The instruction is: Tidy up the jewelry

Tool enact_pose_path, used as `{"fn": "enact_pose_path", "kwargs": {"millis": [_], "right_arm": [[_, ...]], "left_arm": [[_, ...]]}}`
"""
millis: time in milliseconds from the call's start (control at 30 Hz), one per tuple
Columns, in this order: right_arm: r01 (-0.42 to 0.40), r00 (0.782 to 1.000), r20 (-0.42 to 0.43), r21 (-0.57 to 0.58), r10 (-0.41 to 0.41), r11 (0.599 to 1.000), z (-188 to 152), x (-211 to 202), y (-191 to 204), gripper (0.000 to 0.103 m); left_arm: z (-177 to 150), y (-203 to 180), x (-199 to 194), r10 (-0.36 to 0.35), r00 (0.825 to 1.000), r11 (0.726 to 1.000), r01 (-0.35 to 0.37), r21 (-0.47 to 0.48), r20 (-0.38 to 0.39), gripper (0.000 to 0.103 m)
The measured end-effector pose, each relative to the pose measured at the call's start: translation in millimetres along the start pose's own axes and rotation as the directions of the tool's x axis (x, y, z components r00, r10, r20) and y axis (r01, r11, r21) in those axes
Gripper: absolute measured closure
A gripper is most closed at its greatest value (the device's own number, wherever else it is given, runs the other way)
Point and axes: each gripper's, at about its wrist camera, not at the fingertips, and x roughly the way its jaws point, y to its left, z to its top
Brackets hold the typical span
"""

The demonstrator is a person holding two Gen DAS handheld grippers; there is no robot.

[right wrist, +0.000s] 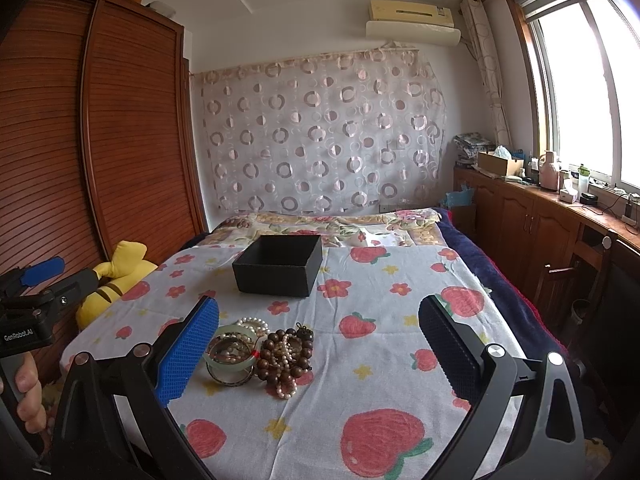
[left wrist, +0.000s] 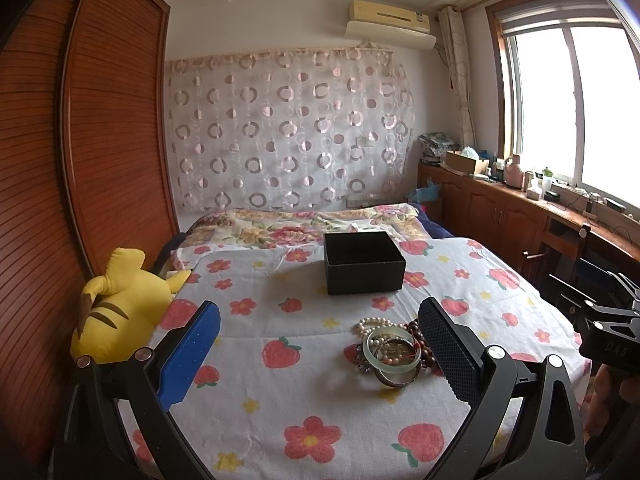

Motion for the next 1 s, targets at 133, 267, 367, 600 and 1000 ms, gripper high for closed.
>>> {"fn": "enact_pose_path", "kwargs": {"millis": [133,267,367,600,1000], "right_arm": [[0.001,1.0,0.0,0.0,-0.001,1.0,0,0,0,0.002],[0.001,1.0,0.001,0.001,-0.001,1.0,0,0,0,0.002],[0.0,1.0,0.001,0.001,0.0,1.0,0,0,0,0.002],[-0.001,1.0,0.0,0.0,0.001,1.0,0,0,0,0.002],[-0.002,1.0,0.001,0.001,0.002,1.0,0,0,0,0.002]], "left_arm": [[0,1,-2,-0.001,1.0,1.0,0.001,-0.001,0.0,0.007],[0,2,1,0.0,1.0,1.0,0.0,-0.002,0.001,0.007],[1,2,5,0.0,1.0,1.0,0.0,-0.002,0.001,0.007],[-1,1,-2,-0.001,1.0,1.0,0.001,-0.001,0.003,0.007],[-1,1,-1,-0.001,1.0,1.0,0.001,-0.001,0.004,0.007]]}}
